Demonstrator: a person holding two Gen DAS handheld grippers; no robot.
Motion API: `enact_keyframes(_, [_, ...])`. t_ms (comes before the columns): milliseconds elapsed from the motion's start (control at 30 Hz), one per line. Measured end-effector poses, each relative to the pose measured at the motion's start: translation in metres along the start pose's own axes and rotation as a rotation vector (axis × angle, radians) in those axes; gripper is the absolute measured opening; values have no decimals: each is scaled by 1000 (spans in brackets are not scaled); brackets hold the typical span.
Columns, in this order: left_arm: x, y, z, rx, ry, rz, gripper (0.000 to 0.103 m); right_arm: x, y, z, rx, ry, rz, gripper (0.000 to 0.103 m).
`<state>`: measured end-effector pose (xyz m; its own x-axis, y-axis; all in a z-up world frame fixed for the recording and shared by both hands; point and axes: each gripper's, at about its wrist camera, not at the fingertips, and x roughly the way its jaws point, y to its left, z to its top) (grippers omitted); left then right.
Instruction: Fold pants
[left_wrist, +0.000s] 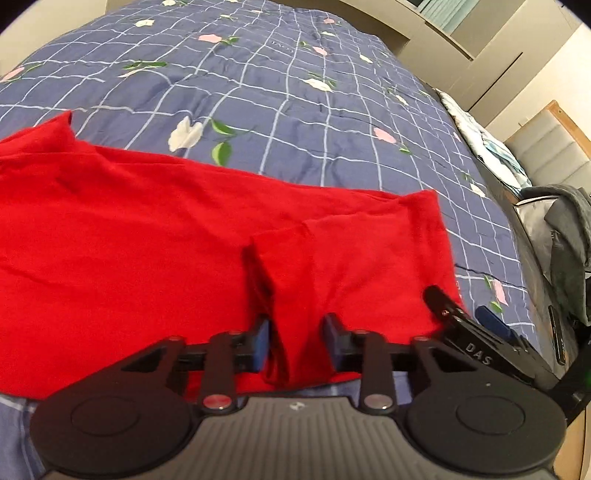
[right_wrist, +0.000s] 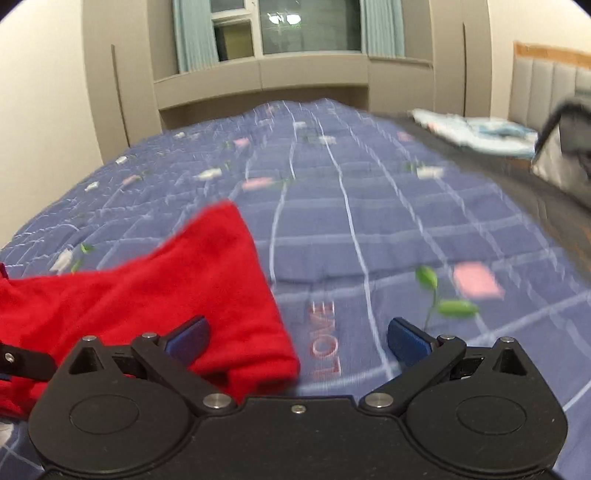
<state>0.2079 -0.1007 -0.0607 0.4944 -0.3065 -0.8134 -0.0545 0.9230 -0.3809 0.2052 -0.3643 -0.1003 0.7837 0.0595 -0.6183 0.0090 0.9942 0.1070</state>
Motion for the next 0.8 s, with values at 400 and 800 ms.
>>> enact_keyframes(400, [-41, -19, 9, 122, -78, -11, 12, -26, 20, 11, -47, -33, -7, 103])
enact_keyframes(800, [-106, 40, 18, 188, -119, 87, 13, -71, 82, 26, -161, -118, 113, 103])
